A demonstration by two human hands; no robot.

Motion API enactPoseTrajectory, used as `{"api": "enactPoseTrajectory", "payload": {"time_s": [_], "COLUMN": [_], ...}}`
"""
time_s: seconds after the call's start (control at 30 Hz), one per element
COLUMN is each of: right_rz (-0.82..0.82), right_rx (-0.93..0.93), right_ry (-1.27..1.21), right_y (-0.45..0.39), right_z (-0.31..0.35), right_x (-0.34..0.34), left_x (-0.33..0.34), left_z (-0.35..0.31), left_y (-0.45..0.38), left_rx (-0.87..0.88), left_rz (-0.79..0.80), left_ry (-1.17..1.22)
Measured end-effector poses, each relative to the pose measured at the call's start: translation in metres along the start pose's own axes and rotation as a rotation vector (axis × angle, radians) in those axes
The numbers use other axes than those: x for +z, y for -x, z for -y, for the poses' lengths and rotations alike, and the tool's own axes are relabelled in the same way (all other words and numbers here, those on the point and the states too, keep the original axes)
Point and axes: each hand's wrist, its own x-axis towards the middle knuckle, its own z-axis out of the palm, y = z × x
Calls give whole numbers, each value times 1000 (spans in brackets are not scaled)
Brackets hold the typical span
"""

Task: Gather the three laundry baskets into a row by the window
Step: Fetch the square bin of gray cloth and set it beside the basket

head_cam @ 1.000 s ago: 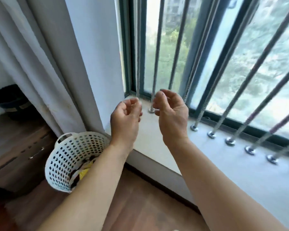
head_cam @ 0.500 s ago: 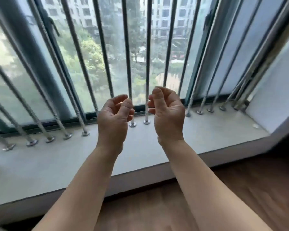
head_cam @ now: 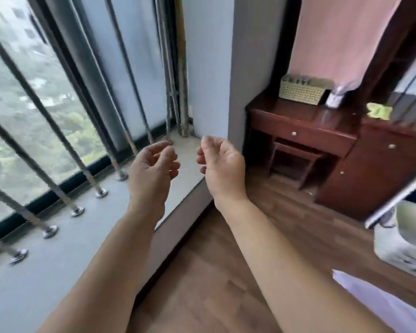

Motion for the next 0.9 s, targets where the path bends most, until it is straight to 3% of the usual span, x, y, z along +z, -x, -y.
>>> {"api": "enactPoseTrajectory", "payload": {"time_s": [0.57, 0.9], "right_rz": [-622, -985], "right_rx": [17, 42], "right_ry": [191, 166], "right_y": [-203, -270], "right_z": [-23, -35], "right_x": [-180, -353], "left_x": [294, 490], "left_z": [84, 139], "left_y": [-134, -121], "left_rx": [-174, -290], "left_rz": [656, 950], "left_ry": [-13, -72]}}
